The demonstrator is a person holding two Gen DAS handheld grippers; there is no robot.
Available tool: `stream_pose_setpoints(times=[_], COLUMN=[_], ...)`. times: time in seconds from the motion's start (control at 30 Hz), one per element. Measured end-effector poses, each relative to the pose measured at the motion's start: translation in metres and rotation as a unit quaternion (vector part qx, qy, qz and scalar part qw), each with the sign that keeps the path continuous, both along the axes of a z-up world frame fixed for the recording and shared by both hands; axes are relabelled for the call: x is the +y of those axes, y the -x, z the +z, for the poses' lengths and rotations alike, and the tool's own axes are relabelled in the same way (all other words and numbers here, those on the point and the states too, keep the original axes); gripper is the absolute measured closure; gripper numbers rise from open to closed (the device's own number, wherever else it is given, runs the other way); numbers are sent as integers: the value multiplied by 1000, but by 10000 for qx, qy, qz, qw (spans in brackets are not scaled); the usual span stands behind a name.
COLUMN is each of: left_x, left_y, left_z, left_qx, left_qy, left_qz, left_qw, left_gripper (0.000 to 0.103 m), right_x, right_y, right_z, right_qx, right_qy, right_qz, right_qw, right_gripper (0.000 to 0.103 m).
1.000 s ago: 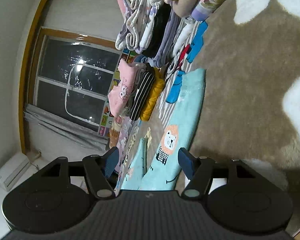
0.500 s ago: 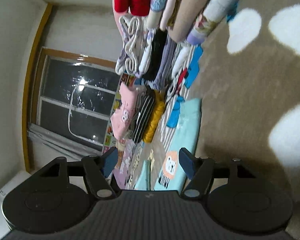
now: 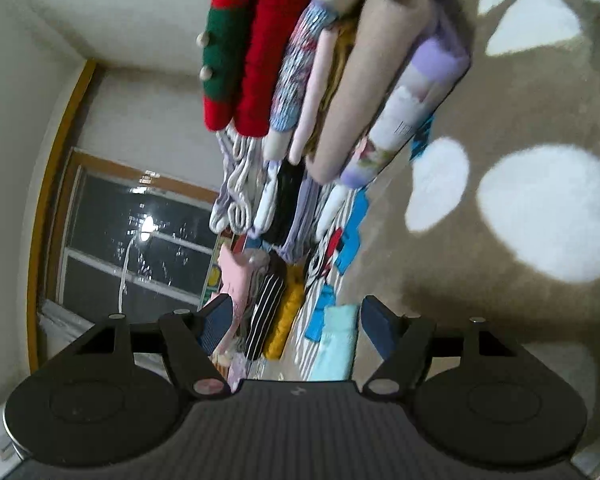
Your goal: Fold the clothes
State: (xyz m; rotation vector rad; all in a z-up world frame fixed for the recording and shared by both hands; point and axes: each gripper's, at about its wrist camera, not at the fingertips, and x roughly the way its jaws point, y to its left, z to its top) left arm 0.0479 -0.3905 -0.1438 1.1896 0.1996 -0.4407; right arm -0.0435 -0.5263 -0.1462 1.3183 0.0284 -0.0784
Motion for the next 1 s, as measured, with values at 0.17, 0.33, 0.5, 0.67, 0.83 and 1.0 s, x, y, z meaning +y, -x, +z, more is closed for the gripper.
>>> stream_pose_setpoints(times=[0.17, 0.33, 0.5, 0.67, 0.83, 1.0], left_x=[-29, -46, -53, -45, -11, 48], left_y=[-14, -27, -32, -35, -43, -58], left_z=[-5, -5, -10, 9, 71, 144], left_qx=[-154, -124, 32, 224, 757, 1620], left_qy=[-261, -345, -404, -1, 1108, 2509], left_qz=[79, 206, 205, 228, 343, 320], left_qw=[9995, 9991, 9990, 9995, 9904, 9538], left_gripper=[66, 72, 100, 101, 101, 101], right_x=[-8, -13, -16, -16, -5, 38], right_y=[4, 7, 9, 12, 8, -6], right_z=[-4, -6, -9, -17, -10, 19], right_qx=[-3, -11, 31, 70, 89, -73], right_qy=[-92, -131, -176, -254, 133, 1202], right_qz=[-151, -234, -347, -447, -231, 550], right_qw=[9998, 9996, 9992, 9987, 9996, 9912], right_gripper=[31, 31, 30, 30, 30, 31])
